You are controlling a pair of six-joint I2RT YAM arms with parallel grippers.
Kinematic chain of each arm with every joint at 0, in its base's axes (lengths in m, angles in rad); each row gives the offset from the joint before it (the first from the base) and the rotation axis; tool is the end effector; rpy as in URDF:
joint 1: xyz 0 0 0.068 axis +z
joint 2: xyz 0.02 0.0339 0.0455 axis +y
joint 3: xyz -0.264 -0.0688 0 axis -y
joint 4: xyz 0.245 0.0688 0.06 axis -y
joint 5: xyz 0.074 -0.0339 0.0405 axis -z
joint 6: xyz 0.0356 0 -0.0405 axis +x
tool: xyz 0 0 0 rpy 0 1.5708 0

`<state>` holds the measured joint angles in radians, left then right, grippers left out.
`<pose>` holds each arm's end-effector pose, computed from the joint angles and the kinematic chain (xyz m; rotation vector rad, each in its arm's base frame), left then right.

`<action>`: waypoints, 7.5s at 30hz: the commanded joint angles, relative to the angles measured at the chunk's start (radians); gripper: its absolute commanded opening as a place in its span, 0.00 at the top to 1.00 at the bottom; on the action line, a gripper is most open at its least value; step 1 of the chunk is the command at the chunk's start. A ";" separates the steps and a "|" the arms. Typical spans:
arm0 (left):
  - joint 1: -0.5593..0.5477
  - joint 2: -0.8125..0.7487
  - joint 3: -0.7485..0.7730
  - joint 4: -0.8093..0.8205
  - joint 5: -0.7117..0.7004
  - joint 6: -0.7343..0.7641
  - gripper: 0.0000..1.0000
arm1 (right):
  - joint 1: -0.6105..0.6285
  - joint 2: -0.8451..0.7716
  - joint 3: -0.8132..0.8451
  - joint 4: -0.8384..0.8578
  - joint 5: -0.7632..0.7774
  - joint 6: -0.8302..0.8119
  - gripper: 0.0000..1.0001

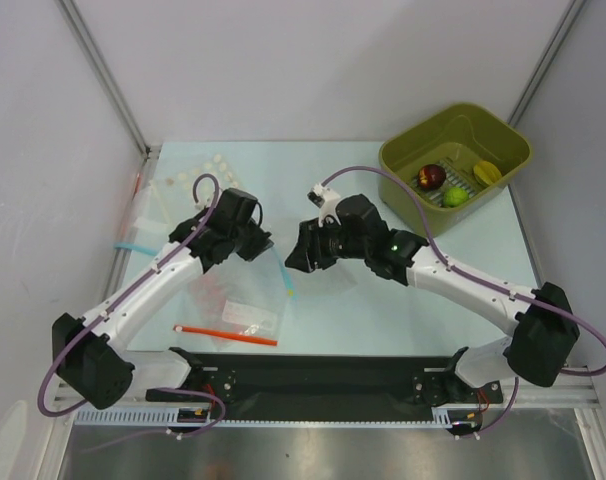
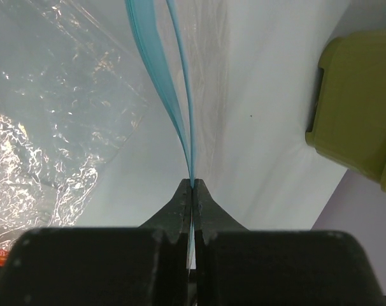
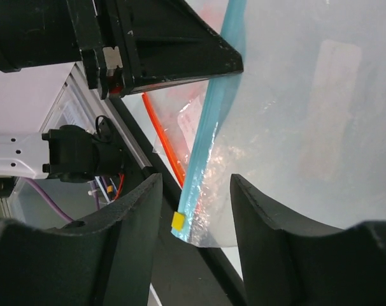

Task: Place the food in the zip-top bag and seal the zipper
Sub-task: Pick up the zipper food storage bag at the center of the board, then open the zipper of the food storage bag.

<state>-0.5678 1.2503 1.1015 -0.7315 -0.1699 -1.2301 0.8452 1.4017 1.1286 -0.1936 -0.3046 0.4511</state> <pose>0.2203 -0.1334 0.3030 -0.8936 2.3614 -0.5766 0.2071 0.2495 0.3169 -0.6334 2.1125 1.0851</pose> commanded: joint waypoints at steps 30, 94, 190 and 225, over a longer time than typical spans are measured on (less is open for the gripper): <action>-0.015 0.100 0.166 -0.102 0.023 -0.049 1.00 | 0.043 0.200 0.135 0.066 0.127 -0.043 0.94; 0.062 -0.233 0.057 0.046 0.153 0.282 0.43 | -0.058 -0.115 -0.112 0.215 -0.027 0.205 1.00; -0.105 0.253 0.698 -0.408 0.072 0.813 1.00 | -0.086 -0.015 0.344 -0.468 0.475 -0.057 0.89; -0.043 0.302 0.604 -0.177 0.276 0.679 0.68 | -0.071 -0.153 0.168 -0.296 0.377 -0.130 0.88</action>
<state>-0.6380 1.5486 1.6718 -0.9497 0.0616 -0.5270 0.7650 1.2858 1.3052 -0.5400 0.0711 0.3508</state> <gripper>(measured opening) 0.323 0.119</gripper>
